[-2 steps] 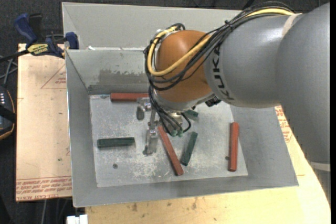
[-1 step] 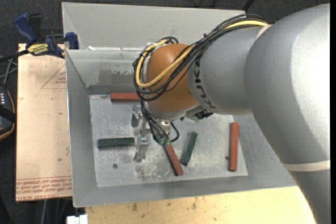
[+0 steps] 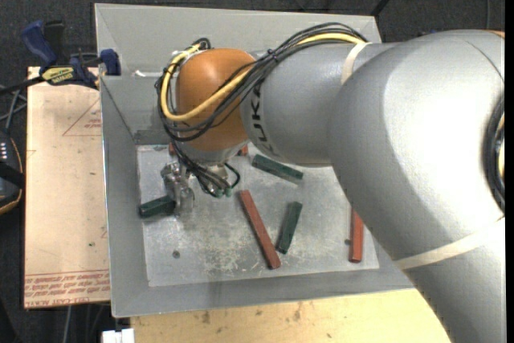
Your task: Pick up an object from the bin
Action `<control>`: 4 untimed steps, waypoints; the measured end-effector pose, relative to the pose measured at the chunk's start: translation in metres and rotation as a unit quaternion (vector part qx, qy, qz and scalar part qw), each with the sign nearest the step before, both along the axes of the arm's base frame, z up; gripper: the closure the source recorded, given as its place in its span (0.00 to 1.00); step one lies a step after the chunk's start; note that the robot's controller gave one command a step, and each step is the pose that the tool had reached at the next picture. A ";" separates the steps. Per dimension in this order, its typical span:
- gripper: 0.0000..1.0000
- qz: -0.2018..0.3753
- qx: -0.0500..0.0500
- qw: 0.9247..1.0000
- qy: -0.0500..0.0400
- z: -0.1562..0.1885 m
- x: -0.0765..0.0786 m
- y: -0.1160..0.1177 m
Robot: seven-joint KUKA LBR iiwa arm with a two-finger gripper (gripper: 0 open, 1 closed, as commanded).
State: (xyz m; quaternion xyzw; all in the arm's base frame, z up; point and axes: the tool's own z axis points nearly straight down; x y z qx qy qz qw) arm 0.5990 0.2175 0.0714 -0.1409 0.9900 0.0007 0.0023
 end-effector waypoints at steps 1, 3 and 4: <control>1.00 0.000 0.000 1.000 0.000 0.000 0.000 0.000; 1.00 0.022 0.000 1.000 0.001 0.122 0.013 0.000; 1.00 0.022 0.000 1.000 0.001 0.122 0.013 -0.001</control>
Offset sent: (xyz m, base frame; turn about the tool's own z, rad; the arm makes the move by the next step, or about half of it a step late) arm 0.0320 -0.0329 0.0577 -0.0107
